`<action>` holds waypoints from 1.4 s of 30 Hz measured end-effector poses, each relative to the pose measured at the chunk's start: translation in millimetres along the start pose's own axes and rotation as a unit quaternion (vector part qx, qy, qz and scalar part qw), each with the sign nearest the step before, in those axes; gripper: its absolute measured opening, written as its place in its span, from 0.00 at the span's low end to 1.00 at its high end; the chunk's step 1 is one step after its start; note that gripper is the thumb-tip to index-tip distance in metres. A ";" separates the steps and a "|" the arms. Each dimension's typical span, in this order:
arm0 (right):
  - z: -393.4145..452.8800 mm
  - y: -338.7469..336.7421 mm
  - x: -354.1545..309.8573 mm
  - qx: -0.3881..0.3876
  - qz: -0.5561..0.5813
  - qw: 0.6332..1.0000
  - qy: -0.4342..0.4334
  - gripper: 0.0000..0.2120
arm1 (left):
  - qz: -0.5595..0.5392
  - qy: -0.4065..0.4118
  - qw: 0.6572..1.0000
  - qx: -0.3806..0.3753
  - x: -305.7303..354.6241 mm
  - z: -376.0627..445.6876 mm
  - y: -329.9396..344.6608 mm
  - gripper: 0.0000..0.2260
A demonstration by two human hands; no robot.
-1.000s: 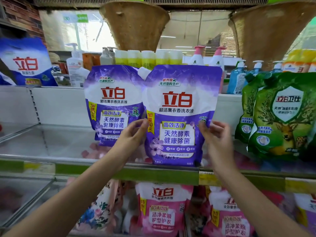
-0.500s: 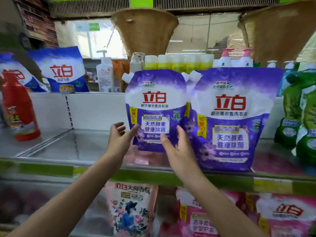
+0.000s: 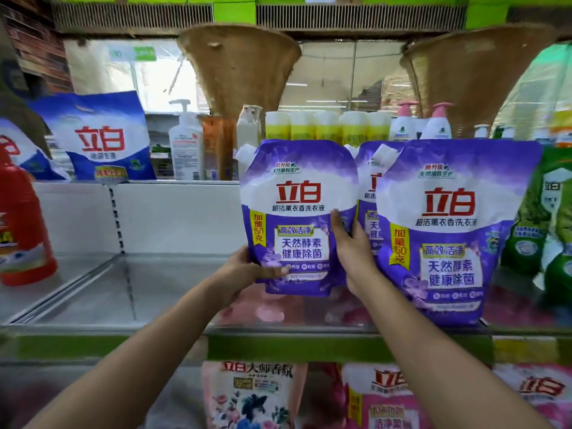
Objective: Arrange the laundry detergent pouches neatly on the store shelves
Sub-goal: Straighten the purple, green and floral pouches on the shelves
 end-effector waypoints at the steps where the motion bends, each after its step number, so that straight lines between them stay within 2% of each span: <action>1: -0.9 -0.7 0.0 0.003 -0.006 1.000 0.001 0.20 | 0.001 0.005 1.000 0.007 1.2 -1.2 -0.8 0.26; 4: -8.5 -3.0 -4.4 0.008 -0.016 1.000 0.001 0.22 | 0.005 0.012 1.000 0.017 4.3 -7.0 -3.3 0.23; 10: -29.9 -8.5 -11.1 -0.007 -0.033 0.999 -0.010 0.10 | 0.019 0.020 0.999 0.017 5.7 -26.4 -4.9 0.21; 12: -35.0 -9.6 -10.9 -0.011 -0.036 0.999 -0.010 0.10 | 0.027 0.021 0.999 0.015 6.1 -35.0 -2.6 0.21; 18: -50.8 -18.5 -12.8 -0.013 -0.062 0.998 -0.011 0.34 | 0.062 0.038 0.997 0.004 12.7 -58.2 6.1 0.17; 21: -57.4 -22.8 -11.6 -0.015 -0.071 0.997 0.007 0.51 | 0.067 0.046 0.997 -0.008 13.7 -64.8 8.9 0.18; 24: -60.6 -23.4 -12.8 -0.022 -0.092 0.995 0.016 0.58 | 0.071 0.050 0.996 -0.022 16.5 -67.2 10.3 0.18; 26: -64.1 -22.5 -16.6 -0.025 -0.098 0.995 0.025 0.56 | 0.074 0.051 0.996 -0.029 17.7 -68.2 11.0 0.19; 30: -74.0 -25.9 -17.4 -0.019 -0.095 0.995 0.032 0.37 | 0.046 0.066 0.997 -0.016 15.3 -79.8 6.9 0.22; 32: -86.3 -32.4 -16.8 0.003 -0.108 0.994 0.014 0.29 | 0.047 0.097 0.993 0.038 16.1 -91.6 -5.8 0.26; 34: -102.5 -37.4 -10.7 0.028 -0.103 0.994 -0.003 0.25 | 0.099 0.158 0.975 0.123 18.1 -109.4 -24.6 0.29; 36: -119.2 -38.9 0.2 0.046 -0.084 0.995 -0.015 0.24 | 0.129 0.224 0.947 0.193 18.0 -135.3 -38.3 0.23; 37: -128.5 -39.9 4.1 0.057 -0.077 0.995 -0.029 0.22 | 0.134 0.245 0.938 0.203 14.9 -148.0 -39.7 0.18; 39: -150.4 -41.8 7.4 0.081 -0.069 0.992 -0.069 0.16 | 0.137 0.254 0.941 0.175 -3.4 -168.1 -34.1 0.07; 42: -184.6 -39.4 22.4 0.080 -0.066 0.990 -0.094 0.07 | 0.144 0.201 0.959 0.136 -52.3 -191.4 -30.2 0.06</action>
Point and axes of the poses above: each hand's wrist, its own z-axis towards the middle knuckle, its own y-axis out of the palm, x = y × z, the point moved 8 cm from there along z, towards the middle knuckle, and after that the axes turned 6 degrees about -z, right-handed, at the moved point
